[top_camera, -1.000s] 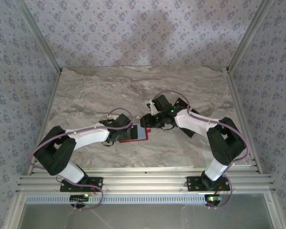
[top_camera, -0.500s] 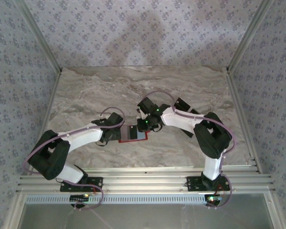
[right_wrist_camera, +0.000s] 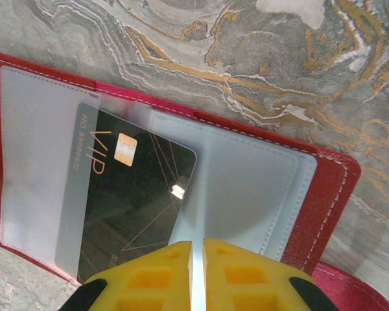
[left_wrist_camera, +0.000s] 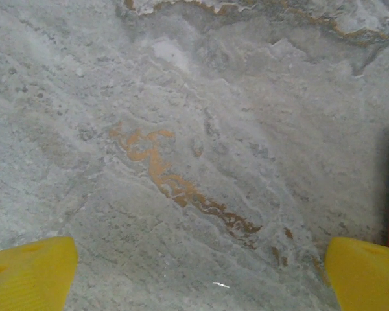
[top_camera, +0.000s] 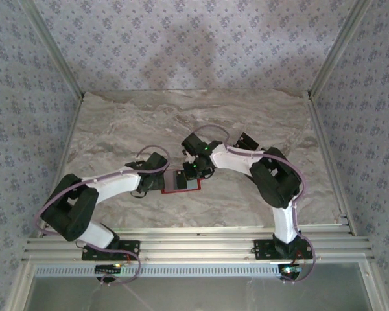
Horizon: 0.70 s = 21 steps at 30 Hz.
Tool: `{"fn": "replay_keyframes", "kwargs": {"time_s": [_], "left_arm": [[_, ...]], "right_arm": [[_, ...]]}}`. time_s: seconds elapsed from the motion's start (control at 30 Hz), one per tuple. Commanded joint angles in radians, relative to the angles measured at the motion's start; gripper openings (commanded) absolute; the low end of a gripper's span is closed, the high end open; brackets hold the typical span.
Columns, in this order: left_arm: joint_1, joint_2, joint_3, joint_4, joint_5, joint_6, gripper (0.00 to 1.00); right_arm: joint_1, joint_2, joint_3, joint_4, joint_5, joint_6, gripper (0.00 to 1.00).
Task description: Put the credit cards into the card holder
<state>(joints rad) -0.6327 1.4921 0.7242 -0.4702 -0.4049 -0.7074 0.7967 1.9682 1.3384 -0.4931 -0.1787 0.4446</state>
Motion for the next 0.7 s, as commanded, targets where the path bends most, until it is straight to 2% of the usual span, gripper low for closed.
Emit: {"fn": "replay_keyframes", "kwargs": {"time_s": [0.0,0.67], "left_arm": [[0.007,0.027,0.013,0.005,0.011,0.019,0.99],[0.007,0.069,0.017,0.039,0.026,0.027,0.98]], "right_arm": [[0.009,0.037,0.045,-0.030,-0.001,-0.017,0.14],[0.033,0.093,0.125,-0.062,-0.041,-0.045,0.11]]}}
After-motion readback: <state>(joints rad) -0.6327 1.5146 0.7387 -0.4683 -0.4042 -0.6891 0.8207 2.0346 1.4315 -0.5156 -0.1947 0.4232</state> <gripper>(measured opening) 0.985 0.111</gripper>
